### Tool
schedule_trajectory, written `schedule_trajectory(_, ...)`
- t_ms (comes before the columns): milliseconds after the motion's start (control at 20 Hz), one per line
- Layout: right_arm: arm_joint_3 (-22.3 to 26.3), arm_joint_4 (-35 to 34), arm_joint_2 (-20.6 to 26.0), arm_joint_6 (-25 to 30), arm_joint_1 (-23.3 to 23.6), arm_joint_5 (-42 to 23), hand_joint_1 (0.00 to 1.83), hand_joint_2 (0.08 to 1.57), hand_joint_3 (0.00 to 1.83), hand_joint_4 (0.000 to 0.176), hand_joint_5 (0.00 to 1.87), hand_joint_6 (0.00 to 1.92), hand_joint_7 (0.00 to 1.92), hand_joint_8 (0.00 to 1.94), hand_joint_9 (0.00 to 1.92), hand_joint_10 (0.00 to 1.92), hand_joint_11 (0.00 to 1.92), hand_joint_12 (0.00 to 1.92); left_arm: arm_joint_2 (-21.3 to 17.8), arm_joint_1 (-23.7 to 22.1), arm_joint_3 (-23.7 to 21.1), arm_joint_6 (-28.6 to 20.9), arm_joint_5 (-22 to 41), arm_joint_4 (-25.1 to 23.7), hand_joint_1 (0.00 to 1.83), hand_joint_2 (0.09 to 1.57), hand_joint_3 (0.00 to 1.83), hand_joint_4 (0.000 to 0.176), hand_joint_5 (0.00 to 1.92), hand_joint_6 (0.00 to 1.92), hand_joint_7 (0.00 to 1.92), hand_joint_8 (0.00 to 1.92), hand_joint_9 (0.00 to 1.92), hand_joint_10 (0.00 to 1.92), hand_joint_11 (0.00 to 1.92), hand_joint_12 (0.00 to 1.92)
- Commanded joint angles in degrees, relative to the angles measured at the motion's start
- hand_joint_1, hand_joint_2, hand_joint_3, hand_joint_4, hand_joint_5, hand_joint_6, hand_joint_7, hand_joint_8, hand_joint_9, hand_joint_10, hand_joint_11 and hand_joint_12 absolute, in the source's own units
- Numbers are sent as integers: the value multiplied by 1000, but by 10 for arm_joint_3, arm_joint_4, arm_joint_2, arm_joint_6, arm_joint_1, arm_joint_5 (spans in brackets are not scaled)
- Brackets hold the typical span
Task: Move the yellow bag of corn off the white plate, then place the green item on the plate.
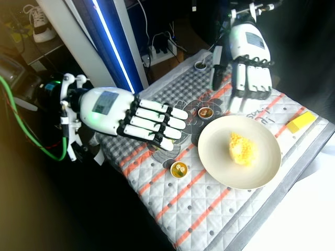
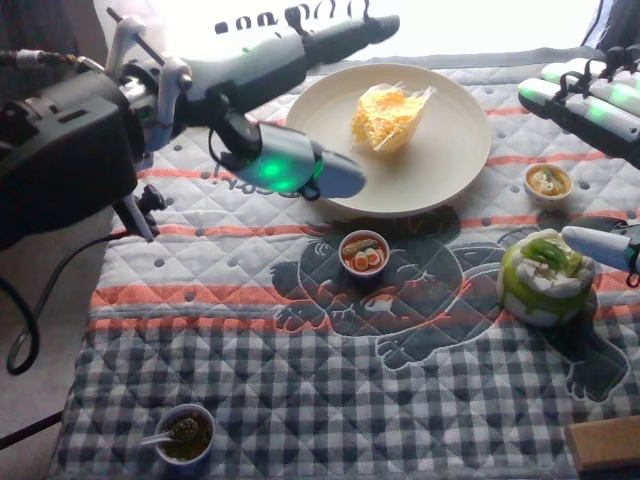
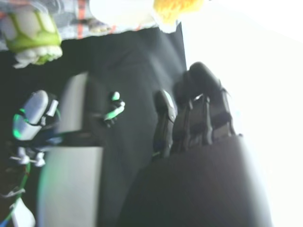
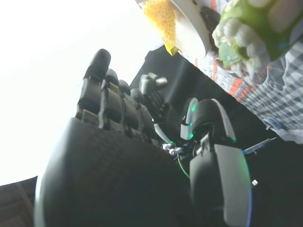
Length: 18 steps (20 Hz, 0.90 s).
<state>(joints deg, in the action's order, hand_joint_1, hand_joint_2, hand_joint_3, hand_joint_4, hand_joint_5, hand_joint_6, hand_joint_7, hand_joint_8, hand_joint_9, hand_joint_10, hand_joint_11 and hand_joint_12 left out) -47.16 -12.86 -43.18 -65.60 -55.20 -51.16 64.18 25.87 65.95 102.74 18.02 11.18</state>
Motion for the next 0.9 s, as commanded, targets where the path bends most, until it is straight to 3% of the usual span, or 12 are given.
schedule_trajectory(0,-2,3,2,1,4,-71,536,1292,0,0,0,0,0,0,39,2,0,834,8,-13,3,-2,53,-1,679,1008,0,154,0,0,0,0,0,0,0,6)
schedule_trajectory(100,-2,3,1,1,4,-71,553,1299,1,0,0,0,9,1,54,6,0,793,27,-19,24,-2,38,8,597,1000,0,158,0,0,0,0,0,0,0,0)
schedule_trajectory(200,-3,3,1,1,3,-71,538,1308,2,0,0,0,17,2,66,8,0,740,61,-27,67,-2,11,34,705,984,0,159,0,0,0,0,0,0,0,0)
schedule_trajectory(250,-3,3,0,1,3,-71,546,1306,1,0,0,0,22,3,68,8,0,740,78,-30,90,-1,-4,48,778,953,0,136,0,0,0,0,0,0,0,0)
schedule_trajectory(450,-5,3,0,1,1,-71,559,1301,1,0,0,0,34,1,76,6,0,882,136,-36,166,29,-48,111,894,976,0,113,0,0,0,0,0,0,0,0)
schedule_trajectory(500,-5,3,0,1,1,-71,561,1304,2,0,0,0,11,0,52,0,0,891,148,-37,183,33,-57,127,1067,945,0,48,56,23,0,0,0,0,0,0)
schedule_trajectory(550,-5,3,0,1,1,-71,562,1306,3,0,0,0,6,0,45,0,0,894,161,-37,200,33,-68,136,1085,939,0,12,99,37,0,0,0,0,31,15)
schedule_trajectory(600,-5,3,0,1,0,-71,564,1304,1,0,0,0,11,1,55,4,0,985,175,-38,218,33,-77,143,918,1015,13,79,7,1,0,0,0,0,0,0)
schedule_trajectory(700,-6,3,0,1,0,-71,535,1308,1,0,0,0,7,0,63,7,0,1061,195,-39,243,33,-87,154,855,1025,14,90,1,0,0,0,0,0,0,0)
schedule_trajectory(750,-6,3,0,1,0,-71,536,1309,2,0,0,0,1,0,55,3,0,1062,206,-38,257,34,-93,163,899,1030,14,68,29,11,0,0,0,0,0,0)
schedule_trajectory(800,-6,3,0,1,-1,-71,536,1309,2,0,0,0,1,0,55,3,0,1062,209,-37,262,34,-95,167,899,1030,14,68,29,11,0,0,0,0,0,0)
schedule_trajectory(850,-7,3,0,1,-1,-71,539,1311,2,0,0,0,0,0,43,0,0,1064,218,-34,274,34,-99,177,870,1050,21,81,21,7,0,0,0,0,0,0)
